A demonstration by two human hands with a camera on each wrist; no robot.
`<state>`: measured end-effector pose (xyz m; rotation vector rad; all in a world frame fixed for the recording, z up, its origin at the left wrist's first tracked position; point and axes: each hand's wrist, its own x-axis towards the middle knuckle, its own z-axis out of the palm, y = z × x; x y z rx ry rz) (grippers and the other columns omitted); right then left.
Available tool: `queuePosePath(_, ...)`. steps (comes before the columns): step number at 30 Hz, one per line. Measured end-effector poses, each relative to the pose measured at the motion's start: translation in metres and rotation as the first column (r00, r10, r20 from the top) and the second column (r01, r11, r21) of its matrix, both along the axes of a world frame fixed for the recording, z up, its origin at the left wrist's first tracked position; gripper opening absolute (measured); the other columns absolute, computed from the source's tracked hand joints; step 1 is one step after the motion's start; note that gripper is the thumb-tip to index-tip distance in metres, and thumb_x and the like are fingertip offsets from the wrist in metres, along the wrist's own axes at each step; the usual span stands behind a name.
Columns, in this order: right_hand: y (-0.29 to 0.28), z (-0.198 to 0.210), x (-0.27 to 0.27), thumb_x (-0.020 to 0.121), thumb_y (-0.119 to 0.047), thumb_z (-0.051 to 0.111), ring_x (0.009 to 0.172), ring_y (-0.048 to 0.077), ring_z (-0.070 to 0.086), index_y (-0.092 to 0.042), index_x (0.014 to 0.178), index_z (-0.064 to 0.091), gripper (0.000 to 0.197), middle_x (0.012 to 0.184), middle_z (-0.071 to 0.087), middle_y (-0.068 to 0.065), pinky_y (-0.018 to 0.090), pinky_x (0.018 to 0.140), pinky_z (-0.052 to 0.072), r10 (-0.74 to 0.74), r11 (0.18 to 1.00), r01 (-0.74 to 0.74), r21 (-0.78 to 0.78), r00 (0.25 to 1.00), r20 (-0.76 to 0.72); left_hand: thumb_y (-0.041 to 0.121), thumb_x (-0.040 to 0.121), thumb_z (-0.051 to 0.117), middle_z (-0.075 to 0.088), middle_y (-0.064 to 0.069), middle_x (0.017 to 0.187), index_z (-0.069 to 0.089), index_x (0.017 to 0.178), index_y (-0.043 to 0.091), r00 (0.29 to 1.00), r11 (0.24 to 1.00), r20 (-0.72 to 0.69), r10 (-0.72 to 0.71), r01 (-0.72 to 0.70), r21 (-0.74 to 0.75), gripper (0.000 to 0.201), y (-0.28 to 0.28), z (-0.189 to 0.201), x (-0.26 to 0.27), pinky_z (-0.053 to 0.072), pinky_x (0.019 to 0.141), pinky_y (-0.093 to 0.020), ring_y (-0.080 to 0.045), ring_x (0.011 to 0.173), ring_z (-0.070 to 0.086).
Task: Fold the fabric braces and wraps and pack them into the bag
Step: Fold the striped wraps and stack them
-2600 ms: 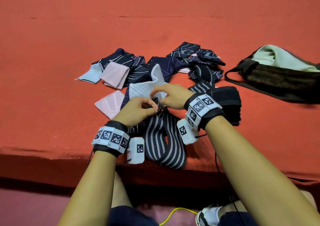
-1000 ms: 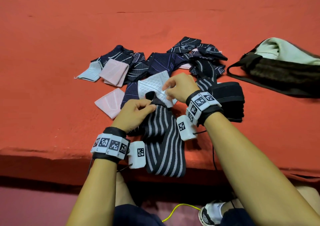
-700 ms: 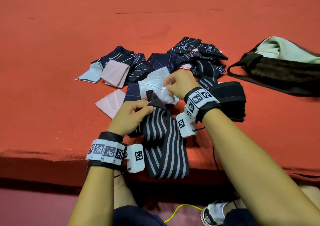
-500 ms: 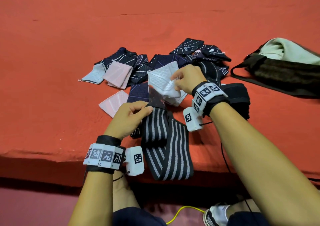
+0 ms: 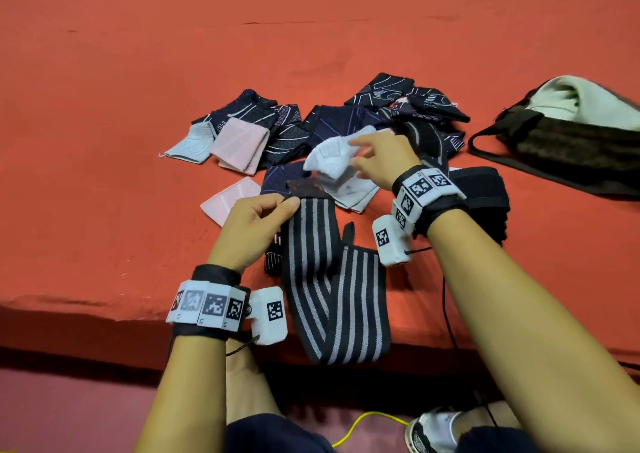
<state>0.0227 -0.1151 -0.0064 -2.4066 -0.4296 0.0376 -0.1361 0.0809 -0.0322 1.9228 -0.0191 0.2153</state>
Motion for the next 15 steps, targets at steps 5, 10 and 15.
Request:
queuePosePath(5,-0.001,-0.002,-0.047,0.09,-0.017,0.062,0.091,0.023,0.072,-0.022,0.112,0.075,0.026,0.11,0.074,0.008,0.036,0.095,0.055,0.089,0.995,-0.091,-0.051,0.996,-0.027,0.028,0.098,0.061,0.056,-0.01,0.074,0.061,0.083,-0.003,0.996,0.997,-0.073,0.057,-0.061,-0.047,0.034,-0.002,-0.02,0.007,0.04,0.065,-0.031,-0.016,0.07,0.051)
queuePosePath(10,-0.018,-0.011,-0.094,0.09,-0.025,0.063,0.105,0.023,0.065,-0.024,0.108,0.076,0.022,0.111,0.073,0.003,0.033,0.096,0.051,0.202,0.919,-0.246,-0.308,0.965,-0.167,0.015,0.091,0.068,0.073,-0.019,0.104,0.066,0.108,0.002,0.984,0.984,-0.144,0.108,-0.127,-0.127,0.021,0.002,-0.036,-0.002,0.055,0.092,-0.047,-0.026,0.099,0.07)
queuePosePath(15,-0.027,-0.03,-0.105,0.088,-0.026,0.072,0.116,0.024,0.061,-0.018,0.132,0.062,0.046,0.127,0.065,0.004,0.031,0.1,0.048,0.173,0.899,-0.283,-0.334,0.931,-0.322,0.003,0.096,0.06,0.076,-0.004,0.096,0.063,0.103,0.011,0.975,0.958,-0.115,0.192,-0.212,-0.192,0.011,0.004,-0.035,-0.011,0.057,0.079,-0.032,-0.018,0.09,0.071)
